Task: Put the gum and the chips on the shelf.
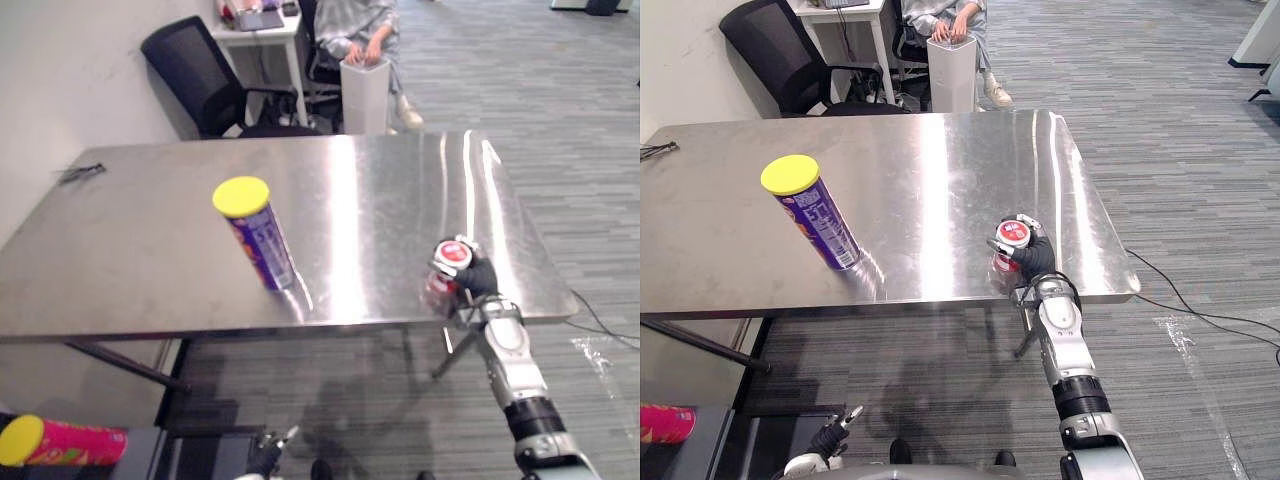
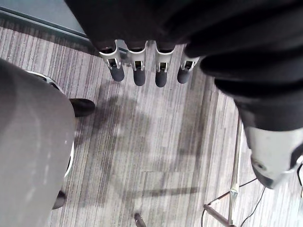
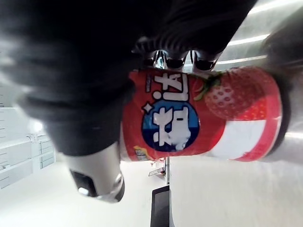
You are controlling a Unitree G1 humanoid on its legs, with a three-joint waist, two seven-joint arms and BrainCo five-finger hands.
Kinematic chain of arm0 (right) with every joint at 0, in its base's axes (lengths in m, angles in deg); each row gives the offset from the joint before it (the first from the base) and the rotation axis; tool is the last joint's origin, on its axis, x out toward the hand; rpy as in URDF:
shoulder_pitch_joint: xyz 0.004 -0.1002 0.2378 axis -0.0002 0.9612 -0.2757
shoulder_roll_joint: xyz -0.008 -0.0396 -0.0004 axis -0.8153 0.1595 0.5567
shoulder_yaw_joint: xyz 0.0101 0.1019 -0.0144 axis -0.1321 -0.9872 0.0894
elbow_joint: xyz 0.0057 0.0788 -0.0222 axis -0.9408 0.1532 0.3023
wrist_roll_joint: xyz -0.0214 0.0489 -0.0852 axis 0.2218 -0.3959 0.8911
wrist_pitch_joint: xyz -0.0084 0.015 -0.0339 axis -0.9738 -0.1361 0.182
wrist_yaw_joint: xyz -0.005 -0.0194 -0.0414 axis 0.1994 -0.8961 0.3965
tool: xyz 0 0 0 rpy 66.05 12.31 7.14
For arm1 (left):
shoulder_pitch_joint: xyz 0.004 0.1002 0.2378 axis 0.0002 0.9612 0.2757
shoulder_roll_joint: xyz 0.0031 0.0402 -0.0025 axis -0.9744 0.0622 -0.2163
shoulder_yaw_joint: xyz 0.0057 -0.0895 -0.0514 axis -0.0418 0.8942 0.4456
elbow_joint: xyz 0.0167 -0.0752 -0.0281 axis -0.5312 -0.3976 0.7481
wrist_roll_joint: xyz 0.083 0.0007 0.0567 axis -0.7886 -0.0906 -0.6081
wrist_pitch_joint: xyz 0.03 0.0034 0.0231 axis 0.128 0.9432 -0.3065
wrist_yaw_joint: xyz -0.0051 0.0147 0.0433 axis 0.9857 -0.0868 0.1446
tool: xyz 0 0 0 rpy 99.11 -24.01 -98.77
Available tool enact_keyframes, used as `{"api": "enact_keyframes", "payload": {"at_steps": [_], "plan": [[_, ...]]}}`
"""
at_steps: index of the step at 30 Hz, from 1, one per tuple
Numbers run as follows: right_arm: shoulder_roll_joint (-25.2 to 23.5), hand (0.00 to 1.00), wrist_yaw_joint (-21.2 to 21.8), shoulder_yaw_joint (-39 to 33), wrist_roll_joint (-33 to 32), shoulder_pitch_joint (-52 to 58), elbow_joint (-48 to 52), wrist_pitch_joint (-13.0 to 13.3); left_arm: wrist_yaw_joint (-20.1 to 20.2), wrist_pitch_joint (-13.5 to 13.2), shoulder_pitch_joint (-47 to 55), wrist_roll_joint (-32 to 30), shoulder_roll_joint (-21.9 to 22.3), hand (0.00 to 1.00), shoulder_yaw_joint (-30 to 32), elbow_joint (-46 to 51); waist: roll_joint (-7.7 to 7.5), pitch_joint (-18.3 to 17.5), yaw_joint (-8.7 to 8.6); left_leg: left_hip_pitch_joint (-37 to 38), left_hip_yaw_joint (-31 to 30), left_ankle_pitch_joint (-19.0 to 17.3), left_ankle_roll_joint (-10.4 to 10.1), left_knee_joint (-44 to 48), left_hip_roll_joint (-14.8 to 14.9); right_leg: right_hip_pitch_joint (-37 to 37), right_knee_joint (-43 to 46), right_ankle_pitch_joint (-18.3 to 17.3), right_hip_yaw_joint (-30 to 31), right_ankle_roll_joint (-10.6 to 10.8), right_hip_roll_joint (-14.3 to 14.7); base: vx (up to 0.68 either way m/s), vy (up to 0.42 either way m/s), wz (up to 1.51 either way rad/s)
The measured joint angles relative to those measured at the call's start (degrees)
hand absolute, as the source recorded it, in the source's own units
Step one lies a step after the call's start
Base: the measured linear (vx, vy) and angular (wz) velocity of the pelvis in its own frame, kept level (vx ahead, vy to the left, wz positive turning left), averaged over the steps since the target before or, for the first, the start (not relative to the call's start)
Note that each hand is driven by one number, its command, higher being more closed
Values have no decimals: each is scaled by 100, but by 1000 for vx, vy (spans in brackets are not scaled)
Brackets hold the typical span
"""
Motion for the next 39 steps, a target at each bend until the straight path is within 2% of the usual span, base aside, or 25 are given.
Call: {"api": "enact_keyframes", "payload": {"at_steps": [4, 8, 12, 23, 27, 34, 37, 39], "plan": [[-42, 100, 6, -16, -2, 65, 332, -20, -39, 0, 0, -5, 3, 0, 55, 15, -22, 17, 12, 0, 1, 0, 0, 1, 1, 2, 0, 1, 0, 1, -1, 0, 0, 0], [-40, 100, 112, -197, -11, 477, 1562, -3, -63, 1, 2, -8, 19, 0, 102, 17, -25, 19, 24, 34, -24, 0, 0, 2, 4, 62, 0, 1, -32, 1, 0, 0, 0, 3], [-35, 100, 241, -516, -63, 784, 2220, 48, -63, 1, 9, -9, 20, 0, 124, 15, -33, 22, 4, 68, -42, 0, 0, 1, 3, 95, 0, 0, -34, 1, -1, 0, 0, 1], [-16, 100, 321, -949, -296, 1373, 3329, 64, -56, 2, 134, -12, 80, 0, 341, 109, -55, 6, -84, 124, 79, 7, -16, 2, 96, -12, 108, 1, 129, -3, 46, -20, -15, -7], [74, 100, 360, -1233, -332, 1607, 3420, 69, -17, 1, 196, -13, 59, 0, 343, 109, -105, -53, -205, 95, -24, 42, -22, 1, 98, -1, 148, 0, 24, -3, 43, -18, -16, 12], [139, 100, 371, -1626, -332, 1971, 3610, 69, 6, 2, 223, -174, 53, 0, 344, 118, -117, -160, -218, -7, -283, 158, -3, 1, 83, -19, 266, -27, -200, -35, 27, -51, -8, 18], [140, 100, 365, -1775, -333, 2009, 3630, 78, 18, 6, 225, -173, 26, 0, 344, 123, -137, -150, -222, -52, -498, 232, -33, 5, 79, -125, 704, -249, -384, -89, -3, -76, -17, 39], [138, 100, 352, -1782, -371, 2006, 3630, 117, 53, 6, 219, -106, -46, 0, 391, 129, -216, -130, -213, -214, -788, 370, -61, 43, 60, -384, 1314, -549, -603, -138, -69, -82, -34, 61]]}}
